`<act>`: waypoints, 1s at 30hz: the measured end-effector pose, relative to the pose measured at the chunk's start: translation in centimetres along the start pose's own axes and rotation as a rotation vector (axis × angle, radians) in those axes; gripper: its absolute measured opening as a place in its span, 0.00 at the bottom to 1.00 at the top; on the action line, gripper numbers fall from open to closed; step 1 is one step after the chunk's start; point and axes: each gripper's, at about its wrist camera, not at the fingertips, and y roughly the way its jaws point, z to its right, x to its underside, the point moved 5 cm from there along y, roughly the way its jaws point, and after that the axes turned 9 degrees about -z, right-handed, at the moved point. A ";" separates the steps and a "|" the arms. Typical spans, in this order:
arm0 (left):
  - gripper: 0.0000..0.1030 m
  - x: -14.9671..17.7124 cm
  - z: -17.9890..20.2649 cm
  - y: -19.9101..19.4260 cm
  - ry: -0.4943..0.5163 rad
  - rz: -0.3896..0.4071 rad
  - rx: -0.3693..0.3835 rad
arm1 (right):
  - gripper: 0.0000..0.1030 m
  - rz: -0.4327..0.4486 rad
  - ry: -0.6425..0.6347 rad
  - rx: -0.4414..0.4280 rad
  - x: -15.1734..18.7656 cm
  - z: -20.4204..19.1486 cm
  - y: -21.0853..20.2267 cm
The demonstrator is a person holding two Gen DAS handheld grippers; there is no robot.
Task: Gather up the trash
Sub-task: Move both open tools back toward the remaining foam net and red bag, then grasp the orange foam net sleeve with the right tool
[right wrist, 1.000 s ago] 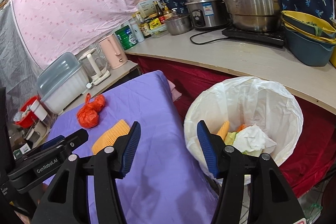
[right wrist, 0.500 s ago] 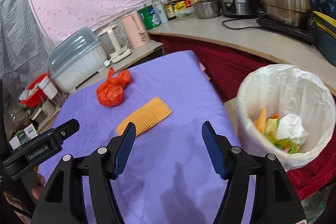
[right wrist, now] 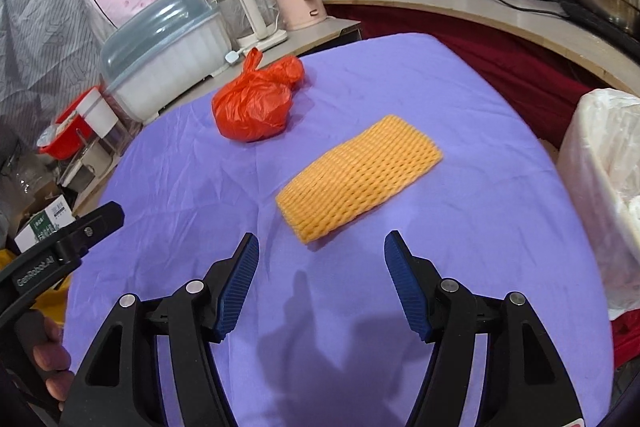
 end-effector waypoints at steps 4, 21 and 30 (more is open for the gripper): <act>0.81 -0.5 -1.3 0.9 -0.015 -0.005 -0.002 | 0.64 -0.007 0.029 0.019 -1.0 -0.2 1.9; 0.81 -2.2 -2.3 3.2 -0.032 -0.019 0.030 | 0.50 -0.019 0.035 0.187 -2.2 0.1 5.6; 0.81 -2.8 0.2 3.6 -0.017 -0.026 0.053 | 0.10 -0.025 0.023 0.125 -1.9 1.8 4.0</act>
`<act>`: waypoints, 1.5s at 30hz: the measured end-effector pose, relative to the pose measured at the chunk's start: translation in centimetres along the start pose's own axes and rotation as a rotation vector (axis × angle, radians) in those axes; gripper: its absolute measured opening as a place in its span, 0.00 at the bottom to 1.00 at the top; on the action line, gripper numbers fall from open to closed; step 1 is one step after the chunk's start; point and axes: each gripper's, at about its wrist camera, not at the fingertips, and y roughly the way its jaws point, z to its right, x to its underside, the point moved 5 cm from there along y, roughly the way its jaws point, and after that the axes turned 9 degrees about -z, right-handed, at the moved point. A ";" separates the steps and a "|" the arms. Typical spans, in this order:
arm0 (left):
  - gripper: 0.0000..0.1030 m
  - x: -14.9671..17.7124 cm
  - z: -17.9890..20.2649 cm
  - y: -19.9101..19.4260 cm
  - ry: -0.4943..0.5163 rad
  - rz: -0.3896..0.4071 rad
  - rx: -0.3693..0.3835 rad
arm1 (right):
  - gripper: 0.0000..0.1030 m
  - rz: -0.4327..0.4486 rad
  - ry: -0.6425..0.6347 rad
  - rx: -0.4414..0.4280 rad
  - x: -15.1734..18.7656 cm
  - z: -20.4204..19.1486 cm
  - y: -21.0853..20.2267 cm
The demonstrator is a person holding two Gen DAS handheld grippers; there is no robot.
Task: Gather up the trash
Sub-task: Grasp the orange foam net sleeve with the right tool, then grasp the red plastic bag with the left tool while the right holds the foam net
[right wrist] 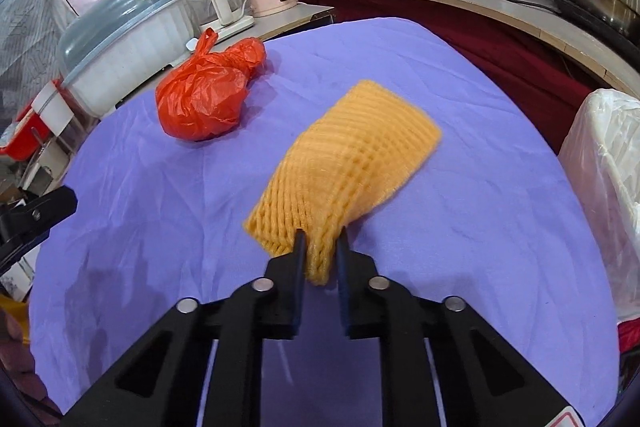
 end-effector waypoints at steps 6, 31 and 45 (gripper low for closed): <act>0.84 -1.3 2.8 1.3 0.009 -0.002 0.029 | 0.09 0.022 0.022 -0.026 -0.9 2.0 -1.2; 0.64 -7.8 8.3 10.2 0.055 -0.045 0.048 | 0.09 0.037 0.063 -0.140 -7.8 4.3 1.3; 0.43 -5.3 9.9 4.0 0.083 -0.020 0.069 | 0.09 0.067 0.053 -0.150 -6.3 3.6 -3.5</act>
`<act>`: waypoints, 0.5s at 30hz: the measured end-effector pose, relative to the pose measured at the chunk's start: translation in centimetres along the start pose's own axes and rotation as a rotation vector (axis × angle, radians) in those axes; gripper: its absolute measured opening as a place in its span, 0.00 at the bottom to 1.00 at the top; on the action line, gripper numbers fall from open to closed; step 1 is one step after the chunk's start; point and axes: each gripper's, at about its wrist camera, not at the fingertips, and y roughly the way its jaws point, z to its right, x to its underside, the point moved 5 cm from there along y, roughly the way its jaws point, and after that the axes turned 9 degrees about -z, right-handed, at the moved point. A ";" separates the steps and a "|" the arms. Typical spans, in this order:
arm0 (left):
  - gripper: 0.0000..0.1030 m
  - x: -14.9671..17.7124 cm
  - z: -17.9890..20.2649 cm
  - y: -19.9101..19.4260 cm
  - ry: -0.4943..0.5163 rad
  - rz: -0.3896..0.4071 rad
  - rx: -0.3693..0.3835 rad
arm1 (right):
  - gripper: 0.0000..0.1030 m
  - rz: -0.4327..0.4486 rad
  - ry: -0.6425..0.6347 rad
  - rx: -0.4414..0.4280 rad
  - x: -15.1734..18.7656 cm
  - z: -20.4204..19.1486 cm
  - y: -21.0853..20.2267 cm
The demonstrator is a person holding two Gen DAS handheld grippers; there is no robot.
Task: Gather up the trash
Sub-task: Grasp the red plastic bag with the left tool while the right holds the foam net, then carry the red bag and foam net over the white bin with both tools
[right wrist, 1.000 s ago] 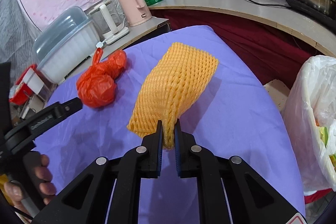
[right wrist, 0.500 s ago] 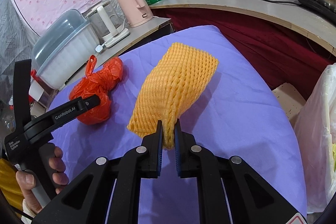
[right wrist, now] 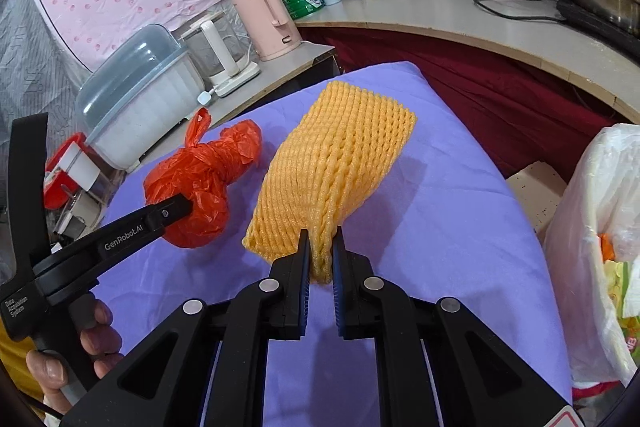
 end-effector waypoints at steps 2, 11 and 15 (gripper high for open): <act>0.42 0.5 0.8 -1.6 0.010 0.012 0.006 | 0.09 0.013 -0.005 0.001 0.4 0.0 -1.5; 0.42 2.9 5.8 -7.9 0.080 0.064 0.041 | 0.09 0.077 0.014 -0.014 1.8 1.5 -7.9; 0.42 4.1 8.5 -9.9 0.113 0.078 0.060 | 0.09 0.113 0.034 -0.011 2.5 3.3 -10.9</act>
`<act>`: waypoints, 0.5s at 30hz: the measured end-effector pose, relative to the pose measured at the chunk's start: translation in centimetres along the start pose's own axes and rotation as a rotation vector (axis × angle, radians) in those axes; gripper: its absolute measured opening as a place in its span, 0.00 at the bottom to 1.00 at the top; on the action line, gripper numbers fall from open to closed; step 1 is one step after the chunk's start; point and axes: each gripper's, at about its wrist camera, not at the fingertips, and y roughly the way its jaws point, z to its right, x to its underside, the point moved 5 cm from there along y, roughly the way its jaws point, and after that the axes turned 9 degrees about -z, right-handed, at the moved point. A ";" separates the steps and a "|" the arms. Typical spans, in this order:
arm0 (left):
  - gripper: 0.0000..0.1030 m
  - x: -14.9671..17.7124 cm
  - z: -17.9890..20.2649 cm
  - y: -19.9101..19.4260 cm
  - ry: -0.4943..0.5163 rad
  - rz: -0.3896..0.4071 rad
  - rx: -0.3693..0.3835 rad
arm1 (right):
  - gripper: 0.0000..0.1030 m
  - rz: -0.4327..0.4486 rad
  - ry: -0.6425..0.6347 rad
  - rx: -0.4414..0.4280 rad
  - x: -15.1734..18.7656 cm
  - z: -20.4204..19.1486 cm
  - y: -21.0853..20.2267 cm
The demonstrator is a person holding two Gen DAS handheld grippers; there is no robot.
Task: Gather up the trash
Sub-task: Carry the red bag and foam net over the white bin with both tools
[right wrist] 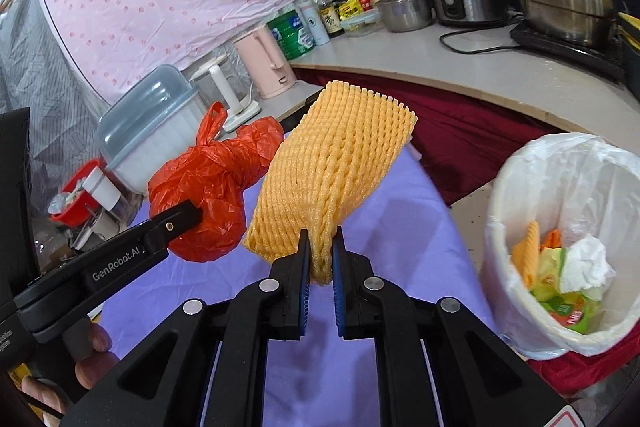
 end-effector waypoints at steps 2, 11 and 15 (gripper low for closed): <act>0.42 0.4 1.6 -0.9 0.019 0.005 0.012 | 0.09 0.015 0.012 0.005 0.1 1.0 -1.3; 0.42 2.5 9.8 -3.0 0.113 0.006 0.078 | 0.09 0.080 0.090 0.074 0.9 8.4 -7.5; 0.42 3.6 13.4 -3.0 0.156 -0.008 0.111 | 0.09 0.099 0.129 0.112 1.4 11.9 -9.6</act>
